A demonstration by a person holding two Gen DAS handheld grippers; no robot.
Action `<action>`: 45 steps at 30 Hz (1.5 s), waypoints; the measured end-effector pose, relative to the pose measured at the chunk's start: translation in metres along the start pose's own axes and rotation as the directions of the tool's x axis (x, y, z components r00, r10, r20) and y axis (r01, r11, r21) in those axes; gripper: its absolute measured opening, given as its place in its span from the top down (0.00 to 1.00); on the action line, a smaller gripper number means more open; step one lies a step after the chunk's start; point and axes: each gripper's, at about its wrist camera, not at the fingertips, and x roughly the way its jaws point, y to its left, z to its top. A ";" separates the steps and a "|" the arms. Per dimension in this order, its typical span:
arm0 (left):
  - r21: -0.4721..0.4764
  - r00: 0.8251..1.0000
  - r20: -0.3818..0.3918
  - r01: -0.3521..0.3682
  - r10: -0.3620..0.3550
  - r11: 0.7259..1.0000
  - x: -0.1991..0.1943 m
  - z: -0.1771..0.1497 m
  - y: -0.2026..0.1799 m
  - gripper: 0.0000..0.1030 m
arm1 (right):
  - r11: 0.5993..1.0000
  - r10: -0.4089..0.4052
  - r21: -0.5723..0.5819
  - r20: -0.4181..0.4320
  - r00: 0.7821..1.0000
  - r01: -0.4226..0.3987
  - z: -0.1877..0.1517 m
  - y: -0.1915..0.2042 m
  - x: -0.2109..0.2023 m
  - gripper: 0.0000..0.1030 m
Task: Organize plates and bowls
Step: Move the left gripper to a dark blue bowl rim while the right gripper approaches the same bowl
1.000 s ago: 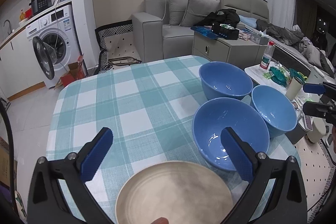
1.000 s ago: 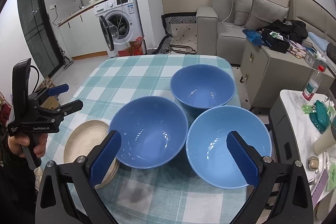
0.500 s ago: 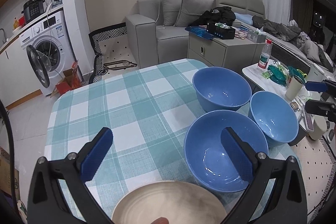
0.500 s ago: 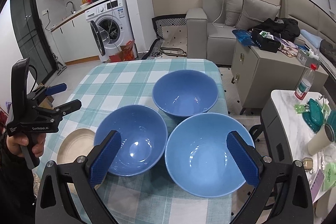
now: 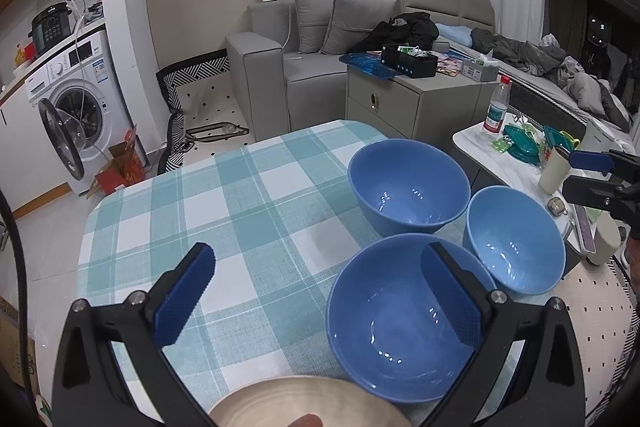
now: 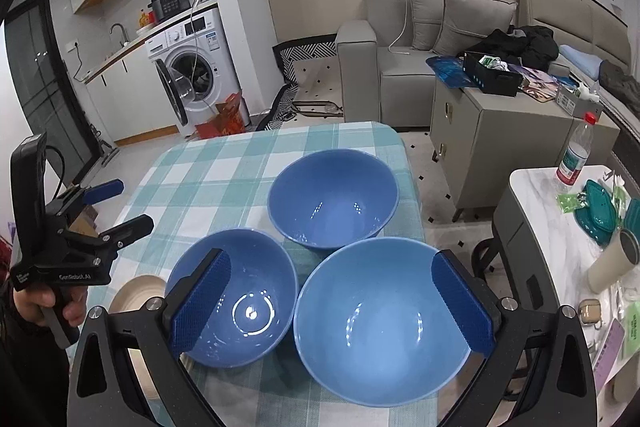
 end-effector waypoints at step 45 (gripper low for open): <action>0.021 0.996 -0.078 0.040 -0.038 0.999 0.097 0.051 -0.017 0.00 | 0.999 -0.024 0.039 -0.126 0.992 0.029 0.042 -0.051 0.095 0.01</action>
